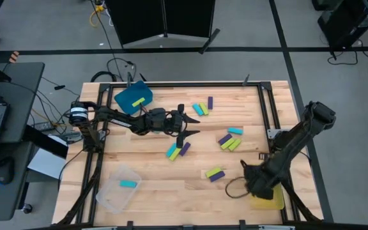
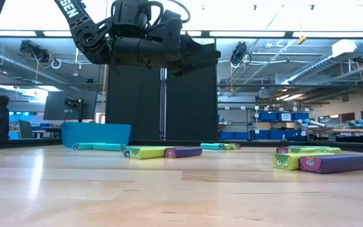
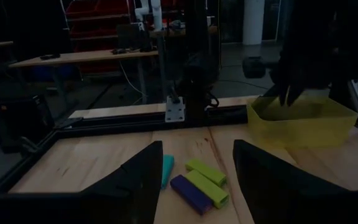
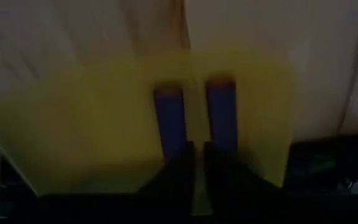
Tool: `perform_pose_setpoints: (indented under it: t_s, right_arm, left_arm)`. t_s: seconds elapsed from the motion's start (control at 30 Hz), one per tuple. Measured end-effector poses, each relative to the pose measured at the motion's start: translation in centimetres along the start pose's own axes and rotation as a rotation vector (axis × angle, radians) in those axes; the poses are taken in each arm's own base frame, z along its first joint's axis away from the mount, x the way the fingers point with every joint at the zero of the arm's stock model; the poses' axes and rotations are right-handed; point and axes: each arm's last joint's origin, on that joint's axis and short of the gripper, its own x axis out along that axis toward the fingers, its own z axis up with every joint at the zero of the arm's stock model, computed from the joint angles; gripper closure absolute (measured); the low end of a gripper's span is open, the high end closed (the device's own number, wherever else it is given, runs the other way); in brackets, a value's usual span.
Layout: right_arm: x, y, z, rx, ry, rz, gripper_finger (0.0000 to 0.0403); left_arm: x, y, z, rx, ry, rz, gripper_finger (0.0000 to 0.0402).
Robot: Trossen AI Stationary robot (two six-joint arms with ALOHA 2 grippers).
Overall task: Sort blocks
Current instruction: Put the green block into the blue bin
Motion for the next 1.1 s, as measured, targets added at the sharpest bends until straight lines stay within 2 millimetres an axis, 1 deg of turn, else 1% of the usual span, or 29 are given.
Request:
perform_pose_setpoints:
  t_s: [0.03,0.07,0.17,0.27,0.37,0.43,0.57,0.73,0.83,0.97,1.1]
  right_arm:
    - [-0.5,-0.5,0.3,-0.003,-0.028,0.011,0.0381]
    - [-1.1,-1.1,0.5,-0.009,-0.067,0.015,0.0390]
    - [-2.5,-3.0,1.5,-0.027,-0.202,-0.012,0.0386]
    - [-3.1,-4.6,2.8,-0.077,-0.295,-0.075,0.0392]
    - [-2.3,-6.2,4.7,-0.144,-0.304,-0.117,0.0396]
    - [-1.5,-7.3,5.9,-0.168,-0.294,-0.133,0.0390]
    - [-0.4,-9.2,7.1,-0.214,-0.271,-0.153,0.0370]
    - [0.4,-10.7,7.8,-0.281,-0.273,-0.199,0.0355]
    - [1.2,-11.5,8.0,-0.328,-0.259,-0.235,0.0338]
    - [1.8,-12.5,8.1,-0.360,-0.234,-0.256,0.0305]
    - [2.4,-13.3,8.5,-0.402,-0.248,-0.258,0.0266]
  left_arm:
    - [0.0,0.0,0.0,0.000,0.002,0.000,0.0205]
    - [0.0,0.0,0.0,0.000,0.003,0.000,0.0210]
    - [-0.4,-0.1,-0.4,0.003,-0.012,0.002,0.0228]
    - [-1.1,-0.2,-0.9,0.006,-0.035,0.018,0.0246]
    - [-1.7,-0.3,-1.5,0.006,-0.049,0.019,0.0260]
    - [-2.1,-0.4,-1.8,0.005,-0.053,0.020,0.0265]
    - [-2.5,-0.5,-2.2,0.004,-0.052,0.018,0.0268]
    - [-2.8,-0.6,-2.6,-0.023,-0.037,0.016,0.0268]
    - [-2.9,-0.7,-2.8,-0.030,-0.029,0.014,0.0268]
    - [-3.0,-0.8,-3.0,-0.034,-0.024,0.008,0.0268]
    - [-3.1,-0.8,-3.0,-0.051,-0.020,0.005,0.0268]
